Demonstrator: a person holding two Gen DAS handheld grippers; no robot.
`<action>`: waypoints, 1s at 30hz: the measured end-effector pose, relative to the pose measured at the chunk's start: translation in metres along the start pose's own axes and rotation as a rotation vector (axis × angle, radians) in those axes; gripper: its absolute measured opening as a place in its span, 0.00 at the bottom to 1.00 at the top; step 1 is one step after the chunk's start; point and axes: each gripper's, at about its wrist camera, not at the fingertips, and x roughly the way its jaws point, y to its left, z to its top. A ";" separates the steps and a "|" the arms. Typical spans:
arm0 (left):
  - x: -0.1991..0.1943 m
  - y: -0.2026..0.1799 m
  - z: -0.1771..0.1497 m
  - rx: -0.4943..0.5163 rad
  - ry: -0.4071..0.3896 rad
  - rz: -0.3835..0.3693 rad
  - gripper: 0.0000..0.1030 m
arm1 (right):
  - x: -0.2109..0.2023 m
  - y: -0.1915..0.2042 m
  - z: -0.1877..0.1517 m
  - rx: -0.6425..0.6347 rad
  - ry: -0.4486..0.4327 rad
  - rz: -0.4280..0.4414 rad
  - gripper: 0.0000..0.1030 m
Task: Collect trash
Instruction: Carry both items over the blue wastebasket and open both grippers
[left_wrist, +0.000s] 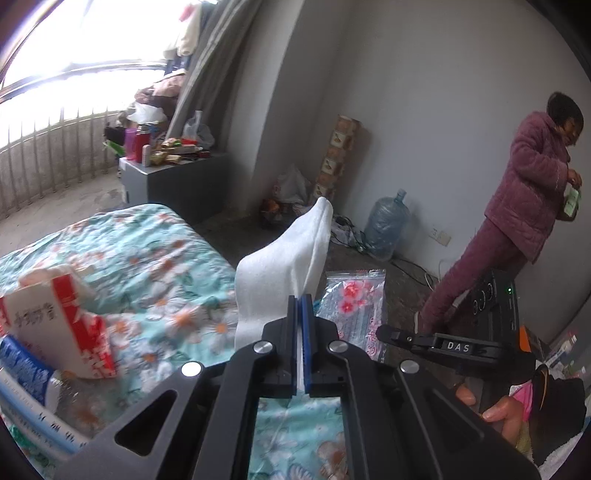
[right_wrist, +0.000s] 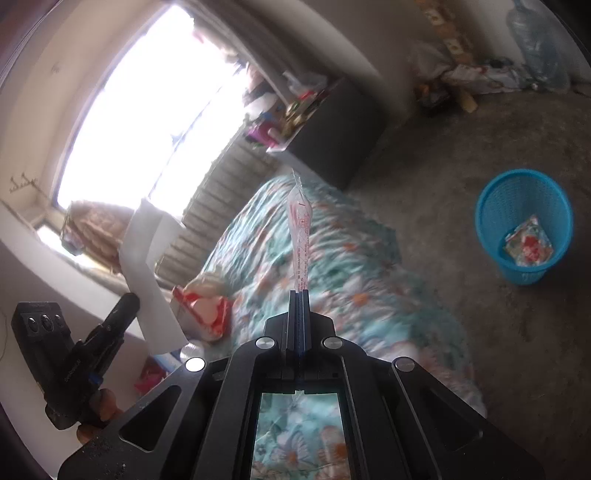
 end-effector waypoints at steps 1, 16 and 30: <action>0.010 -0.007 0.003 0.010 0.012 -0.014 0.02 | -0.006 -0.007 0.003 0.011 -0.016 -0.011 0.00; 0.209 -0.118 0.027 0.108 0.288 -0.259 0.02 | -0.071 -0.157 0.049 0.259 -0.213 -0.292 0.00; 0.429 -0.165 0.009 0.149 0.511 -0.172 0.47 | 0.022 -0.303 0.089 0.486 -0.142 -0.373 0.30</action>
